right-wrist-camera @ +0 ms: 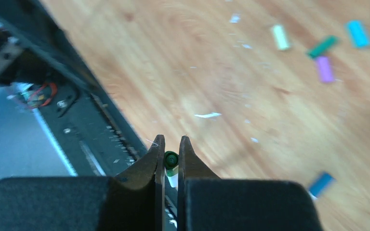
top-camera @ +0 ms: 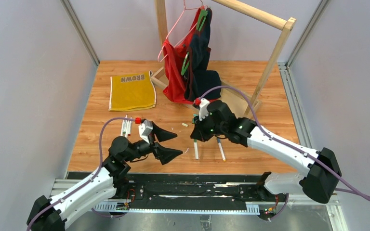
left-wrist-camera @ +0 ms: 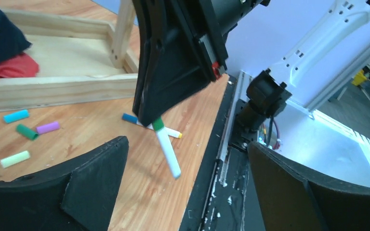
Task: Insert the pens into the pen caps
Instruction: Press the pen cap onto the pen, then place the pen at the center of the board.
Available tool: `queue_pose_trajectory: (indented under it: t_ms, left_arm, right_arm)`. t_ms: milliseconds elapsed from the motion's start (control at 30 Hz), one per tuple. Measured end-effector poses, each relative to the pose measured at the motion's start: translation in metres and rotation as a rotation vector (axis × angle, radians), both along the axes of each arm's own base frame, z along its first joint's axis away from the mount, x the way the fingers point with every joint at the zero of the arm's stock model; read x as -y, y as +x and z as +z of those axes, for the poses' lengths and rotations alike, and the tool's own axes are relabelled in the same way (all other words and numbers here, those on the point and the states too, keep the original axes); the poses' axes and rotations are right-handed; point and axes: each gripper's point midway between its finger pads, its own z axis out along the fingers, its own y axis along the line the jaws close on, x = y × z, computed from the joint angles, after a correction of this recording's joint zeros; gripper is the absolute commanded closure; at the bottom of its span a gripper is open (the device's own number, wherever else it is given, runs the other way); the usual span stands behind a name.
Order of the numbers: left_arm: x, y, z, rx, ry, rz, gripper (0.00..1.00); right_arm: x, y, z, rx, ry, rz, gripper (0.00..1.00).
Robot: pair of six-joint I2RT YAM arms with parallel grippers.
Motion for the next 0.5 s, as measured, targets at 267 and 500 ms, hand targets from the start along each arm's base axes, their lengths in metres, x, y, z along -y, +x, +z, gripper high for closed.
queue_pose_trajectory:
  t_ms: [267, 500]
  left_arm:
    - [-0.037, 0.040, -0.012, -0.049, 0.022, 0.334, 0.02]
    - [-0.086, 0.074, -0.082, -0.215, 0.268, 0.674, 0.02]
  right_arm:
    - [0.059, 0.049, -0.013, 0.005, -0.174, -0.187, 0.99]
    - [0.075, 0.060, -0.059, -0.127, -0.340, -0.186, 0.99]
